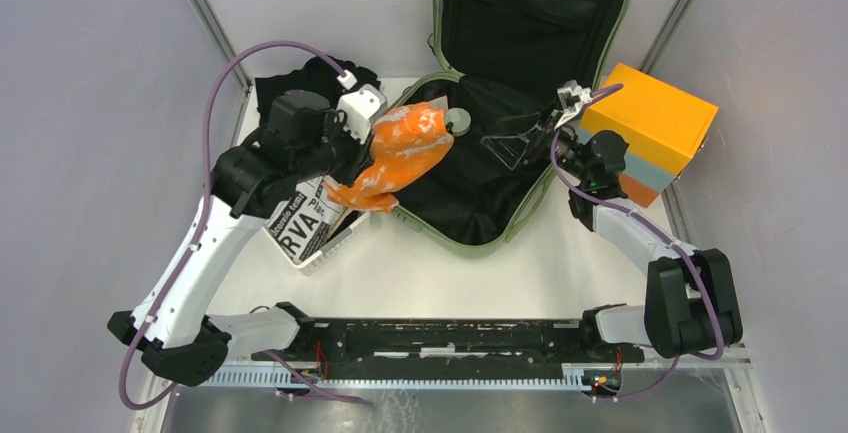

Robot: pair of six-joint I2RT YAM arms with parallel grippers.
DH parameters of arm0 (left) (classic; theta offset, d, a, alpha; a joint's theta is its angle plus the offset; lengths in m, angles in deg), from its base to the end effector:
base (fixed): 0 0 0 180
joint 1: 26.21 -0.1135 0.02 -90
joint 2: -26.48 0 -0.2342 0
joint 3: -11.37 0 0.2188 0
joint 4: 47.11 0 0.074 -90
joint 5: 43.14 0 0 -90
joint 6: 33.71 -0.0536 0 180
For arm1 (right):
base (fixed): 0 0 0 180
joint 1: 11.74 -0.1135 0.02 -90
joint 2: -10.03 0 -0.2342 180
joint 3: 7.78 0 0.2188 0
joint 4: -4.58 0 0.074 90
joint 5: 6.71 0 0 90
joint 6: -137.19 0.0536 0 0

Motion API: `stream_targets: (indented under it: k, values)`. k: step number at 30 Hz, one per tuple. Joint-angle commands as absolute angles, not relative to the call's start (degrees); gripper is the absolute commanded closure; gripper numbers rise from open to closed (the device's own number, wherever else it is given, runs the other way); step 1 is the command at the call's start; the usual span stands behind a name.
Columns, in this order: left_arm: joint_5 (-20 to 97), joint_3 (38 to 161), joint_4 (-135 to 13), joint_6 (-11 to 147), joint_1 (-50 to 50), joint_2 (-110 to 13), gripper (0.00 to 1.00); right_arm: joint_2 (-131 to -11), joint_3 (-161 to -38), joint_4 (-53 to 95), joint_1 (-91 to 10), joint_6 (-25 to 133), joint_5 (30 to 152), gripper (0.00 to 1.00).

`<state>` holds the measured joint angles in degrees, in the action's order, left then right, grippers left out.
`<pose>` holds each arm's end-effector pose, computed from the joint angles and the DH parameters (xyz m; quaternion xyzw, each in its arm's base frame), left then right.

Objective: Open, take out, and arrange the luggage
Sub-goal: Pick up the clothes from the luggage.

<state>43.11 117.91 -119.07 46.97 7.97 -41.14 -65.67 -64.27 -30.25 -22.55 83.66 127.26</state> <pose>0.1700 -0.1197 0.3980 0.3400 0.8102 -0.1307 0.4592 0.2653 0.0885 0.2988 -0.1663 0.6127 0.5035 0.5860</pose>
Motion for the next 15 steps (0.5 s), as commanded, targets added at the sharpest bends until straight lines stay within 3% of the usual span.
stream_targets:
  k: [1,15]
  values:
    - [44.26,122.69,-118.89,46.0,6.49,-38.16,0.98,-66.13,-64.77,-31.9,-23.74,80.08,128.67,0.06]
    - [46.28,126.91,-124.61,47.13,5.43,-34.3,0.98,-67.04,-66.82,-25.43,-27.4,73.86,127.81,0.02]
